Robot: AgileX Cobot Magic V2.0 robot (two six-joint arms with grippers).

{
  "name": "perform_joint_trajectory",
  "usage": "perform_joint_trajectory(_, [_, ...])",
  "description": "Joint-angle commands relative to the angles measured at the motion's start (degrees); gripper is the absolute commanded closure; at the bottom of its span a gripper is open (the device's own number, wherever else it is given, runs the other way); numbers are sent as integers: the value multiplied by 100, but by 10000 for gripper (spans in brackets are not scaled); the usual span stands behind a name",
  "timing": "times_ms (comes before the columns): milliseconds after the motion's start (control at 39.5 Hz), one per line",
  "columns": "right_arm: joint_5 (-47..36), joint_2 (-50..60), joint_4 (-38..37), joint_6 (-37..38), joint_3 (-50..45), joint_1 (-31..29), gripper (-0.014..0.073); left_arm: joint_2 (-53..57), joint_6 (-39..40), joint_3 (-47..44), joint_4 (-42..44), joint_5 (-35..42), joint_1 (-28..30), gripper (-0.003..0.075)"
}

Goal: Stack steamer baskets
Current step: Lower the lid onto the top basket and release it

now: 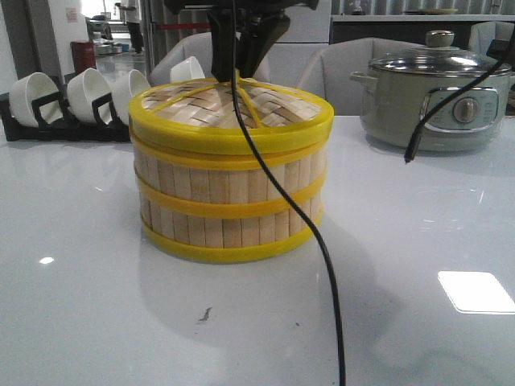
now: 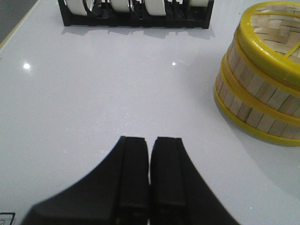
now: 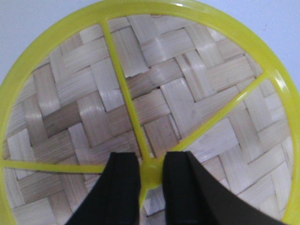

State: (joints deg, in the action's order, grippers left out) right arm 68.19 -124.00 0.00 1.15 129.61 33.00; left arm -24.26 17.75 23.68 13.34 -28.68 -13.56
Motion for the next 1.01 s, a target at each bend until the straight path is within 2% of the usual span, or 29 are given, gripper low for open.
perform_joint_trajectory(0, [-379, 407, -77, -32, 199, -40, 224, -32, 34, 164, 50, 437, -2, 636])
perform_joint_trajectory(329, [-1040, 818, -125, -32, 199, -86, 211, -32, 34, 164, 50, 437, -2, 636])
perform_joint_trajectory(582, [-1388, 1472, -132, -32, 91, -694, 211, -32, 34, 164, 50, 437, -2, 636])
perform_joint_trajectory(759, [-1542, 2274, -132, -32, -536, -1250, 253, -32, 34, 164, 50, 437, -2, 636])
perform_joint_trajectory(885, [-1887, 3084, -132, -32, -1394, -1704, 295, -32, 34, 164, 50, 437, -2, 636])
perform_joint_trajectory(986, [-2298, 3746, -132, -32, -2206, -2073, 297, -32, 34, 164, 50, 437, -2, 636])
